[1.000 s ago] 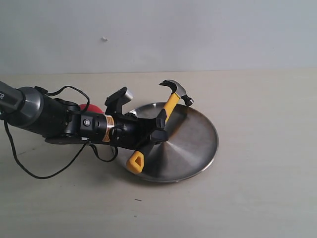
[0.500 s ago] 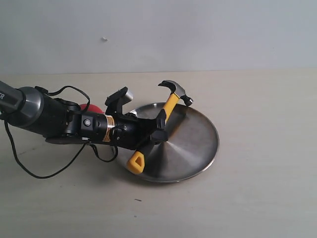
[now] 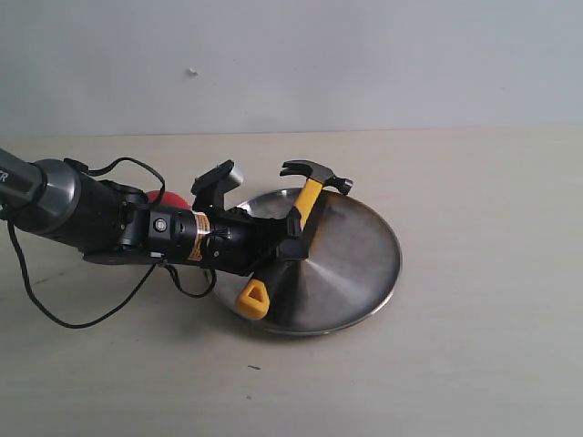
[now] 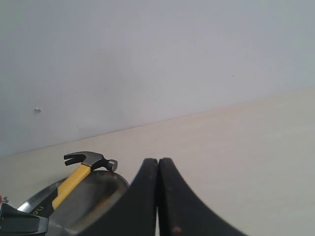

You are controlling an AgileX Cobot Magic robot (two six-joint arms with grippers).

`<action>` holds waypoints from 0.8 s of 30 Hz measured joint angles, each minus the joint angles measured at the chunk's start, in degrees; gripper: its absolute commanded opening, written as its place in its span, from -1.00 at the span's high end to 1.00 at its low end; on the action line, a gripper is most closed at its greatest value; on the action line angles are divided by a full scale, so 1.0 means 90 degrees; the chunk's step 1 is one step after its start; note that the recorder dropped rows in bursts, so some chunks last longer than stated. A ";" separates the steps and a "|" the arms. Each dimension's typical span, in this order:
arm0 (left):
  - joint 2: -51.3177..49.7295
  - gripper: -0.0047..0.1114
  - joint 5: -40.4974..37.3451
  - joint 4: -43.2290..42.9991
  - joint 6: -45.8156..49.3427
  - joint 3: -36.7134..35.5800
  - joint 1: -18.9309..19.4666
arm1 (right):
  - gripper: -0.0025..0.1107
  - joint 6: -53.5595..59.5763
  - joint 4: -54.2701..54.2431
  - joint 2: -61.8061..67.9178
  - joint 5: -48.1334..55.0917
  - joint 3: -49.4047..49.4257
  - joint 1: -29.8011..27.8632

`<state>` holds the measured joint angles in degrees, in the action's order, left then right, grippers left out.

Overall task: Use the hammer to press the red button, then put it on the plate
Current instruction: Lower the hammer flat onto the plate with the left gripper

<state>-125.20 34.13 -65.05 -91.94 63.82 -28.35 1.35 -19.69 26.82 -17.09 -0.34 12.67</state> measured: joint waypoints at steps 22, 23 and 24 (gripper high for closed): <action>0.0000 0.08 0.0009 -0.0098 0.0000 0.0000 0.0000 | 0.96 0.0000 0.0000 0.0000 0.0000 0.0000 0.0000; 0.0000 0.08 0.0009 -0.0098 0.0000 0.0000 0.0000 | 0.96 0.0000 0.0000 0.0000 0.0000 0.0000 0.0000; 0.0000 0.08 0.0014 -0.0098 0.0000 0.0000 0.0000 | 0.96 0.0000 0.0000 0.0000 0.0000 0.0000 0.0000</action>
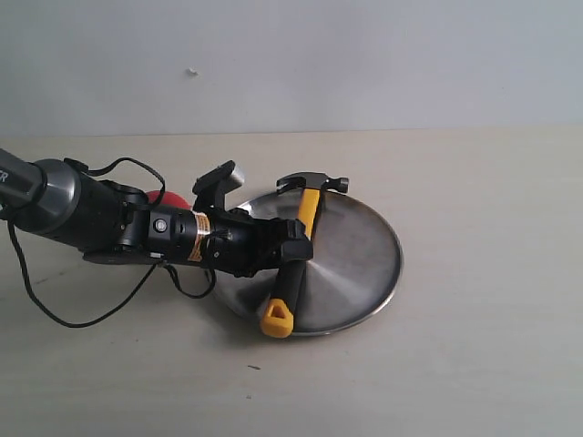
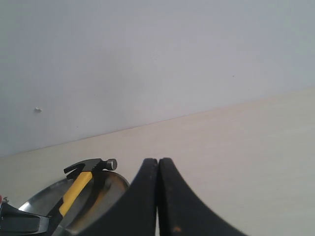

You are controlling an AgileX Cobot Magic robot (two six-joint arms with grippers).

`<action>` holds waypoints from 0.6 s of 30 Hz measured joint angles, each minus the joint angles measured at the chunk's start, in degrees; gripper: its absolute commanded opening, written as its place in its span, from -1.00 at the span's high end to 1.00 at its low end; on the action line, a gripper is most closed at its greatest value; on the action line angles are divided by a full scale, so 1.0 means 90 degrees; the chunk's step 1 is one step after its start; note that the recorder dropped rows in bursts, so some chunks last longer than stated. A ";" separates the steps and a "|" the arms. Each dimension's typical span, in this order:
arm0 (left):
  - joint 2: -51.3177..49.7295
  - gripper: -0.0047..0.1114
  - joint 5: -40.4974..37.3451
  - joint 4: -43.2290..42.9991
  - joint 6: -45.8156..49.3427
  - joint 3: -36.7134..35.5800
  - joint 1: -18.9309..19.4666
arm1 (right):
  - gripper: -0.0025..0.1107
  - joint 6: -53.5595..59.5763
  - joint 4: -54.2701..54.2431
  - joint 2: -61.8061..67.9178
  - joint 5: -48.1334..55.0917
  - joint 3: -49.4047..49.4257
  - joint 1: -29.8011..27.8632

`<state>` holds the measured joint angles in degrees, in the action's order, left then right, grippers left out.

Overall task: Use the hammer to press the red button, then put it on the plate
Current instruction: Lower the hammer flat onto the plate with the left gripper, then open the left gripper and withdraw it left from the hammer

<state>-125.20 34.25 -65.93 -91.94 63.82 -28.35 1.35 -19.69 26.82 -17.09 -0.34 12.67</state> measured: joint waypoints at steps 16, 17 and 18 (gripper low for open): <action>0.0000 0.08 0.0023 0.0043 0.0000 0.0015 0.0000 | 0.96 0.0000 0.0000 0.0000 0.0000 0.0000 0.0000; 0.0000 0.08 0.0023 0.0043 0.0000 0.0015 0.0000 | 0.96 0.0000 0.0000 0.0000 0.0000 0.0000 0.0000; 0.0000 0.08 0.0023 0.0043 0.0000 0.0015 0.0000 | 0.96 0.0000 0.0000 0.0000 0.0000 0.0000 0.0000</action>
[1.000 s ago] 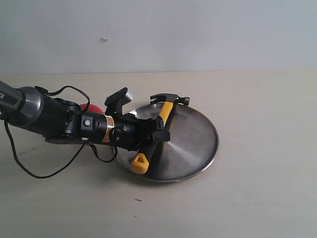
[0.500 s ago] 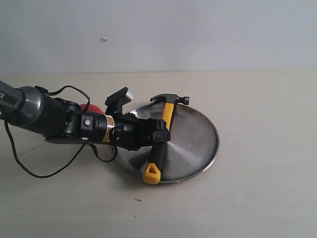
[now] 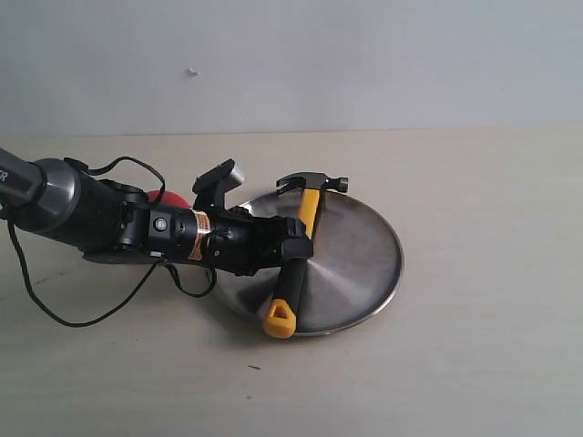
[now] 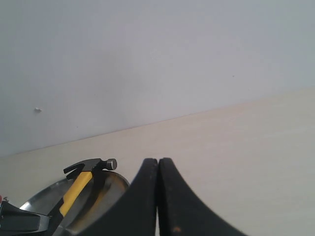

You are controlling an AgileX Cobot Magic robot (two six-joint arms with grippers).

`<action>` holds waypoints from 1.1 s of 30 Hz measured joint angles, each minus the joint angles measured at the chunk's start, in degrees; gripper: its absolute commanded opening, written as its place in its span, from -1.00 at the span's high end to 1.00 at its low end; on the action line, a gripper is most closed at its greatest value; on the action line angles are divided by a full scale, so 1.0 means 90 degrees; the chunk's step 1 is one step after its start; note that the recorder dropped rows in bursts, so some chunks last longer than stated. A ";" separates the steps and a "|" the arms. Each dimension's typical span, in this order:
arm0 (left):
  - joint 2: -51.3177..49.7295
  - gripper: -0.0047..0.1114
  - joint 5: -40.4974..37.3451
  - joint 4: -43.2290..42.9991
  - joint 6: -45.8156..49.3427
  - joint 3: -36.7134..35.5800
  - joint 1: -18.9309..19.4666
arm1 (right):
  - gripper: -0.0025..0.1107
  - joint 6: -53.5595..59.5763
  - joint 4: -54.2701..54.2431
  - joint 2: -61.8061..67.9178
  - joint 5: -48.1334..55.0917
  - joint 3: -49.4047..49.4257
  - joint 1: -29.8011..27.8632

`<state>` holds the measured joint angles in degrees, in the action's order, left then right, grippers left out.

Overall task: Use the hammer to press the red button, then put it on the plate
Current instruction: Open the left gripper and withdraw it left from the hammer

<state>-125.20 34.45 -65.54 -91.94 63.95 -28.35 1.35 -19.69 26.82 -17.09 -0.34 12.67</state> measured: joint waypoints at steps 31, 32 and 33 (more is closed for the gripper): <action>0.0709 0.09 0.0111 -0.0089 0.0000 0.0000 0.0000 | 0.96 0.0000 0.0000 0.0000 0.0000 0.0000 0.0000; 0.0757 0.11 0.0111 -0.0105 0.0000 0.0000 0.0000 | 0.96 0.0000 0.0000 0.0000 0.0000 0.0000 0.0000; 0.0790 0.15 0.0100 -0.0142 0.0000 0.0000 0.0000 | 0.96 0.0000 0.0000 0.0000 0.0000 0.0000 0.0000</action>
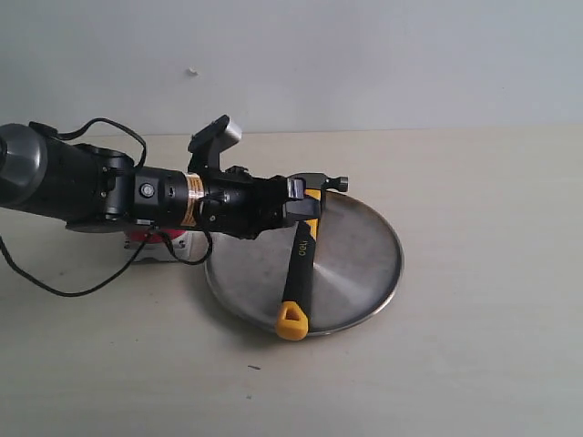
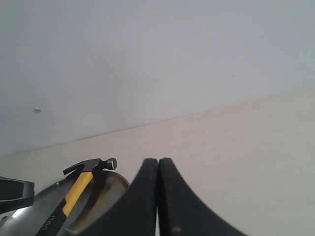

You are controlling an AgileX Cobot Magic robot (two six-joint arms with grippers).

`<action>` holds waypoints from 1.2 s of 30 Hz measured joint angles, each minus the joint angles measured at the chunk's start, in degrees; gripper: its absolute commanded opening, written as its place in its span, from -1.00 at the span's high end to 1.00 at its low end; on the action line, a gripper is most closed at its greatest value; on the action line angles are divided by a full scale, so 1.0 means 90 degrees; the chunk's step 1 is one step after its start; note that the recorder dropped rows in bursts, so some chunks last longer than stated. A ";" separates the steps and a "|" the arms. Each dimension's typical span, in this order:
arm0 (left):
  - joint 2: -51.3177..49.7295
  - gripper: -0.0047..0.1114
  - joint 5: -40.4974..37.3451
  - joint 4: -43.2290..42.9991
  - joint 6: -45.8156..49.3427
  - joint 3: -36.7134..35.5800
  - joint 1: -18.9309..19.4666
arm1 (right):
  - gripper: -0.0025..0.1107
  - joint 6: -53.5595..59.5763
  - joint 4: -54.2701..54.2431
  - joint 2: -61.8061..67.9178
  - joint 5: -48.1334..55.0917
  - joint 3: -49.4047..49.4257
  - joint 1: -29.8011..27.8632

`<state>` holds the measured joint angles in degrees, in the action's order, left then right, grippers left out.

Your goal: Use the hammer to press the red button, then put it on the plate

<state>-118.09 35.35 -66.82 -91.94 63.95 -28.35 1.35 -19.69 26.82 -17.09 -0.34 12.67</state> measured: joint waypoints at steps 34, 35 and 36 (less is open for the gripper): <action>0.4107 0.92 -0.3026 -0.2183 0.0332 -0.2860 0.0000 | 0.96 0.0000 0.0000 0.0000 0.0000 0.0000 0.0000; 0.4316 0.92 -0.3026 -0.2168 0.0332 -0.2988 0.0000 | 0.96 0.0000 0.0000 0.0000 0.0000 0.0000 0.0000; 0.4484 0.92 -0.2998 -0.2155 0.0332 -0.3088 0.0000 | 0.96 0.0000 0.0000 0.0000 0.0000 0.0000 0.0000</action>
<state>-77.73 8.37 -86.22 -88.95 36.15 -28.35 1.35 -19.69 26.82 -17.09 -0.34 12.67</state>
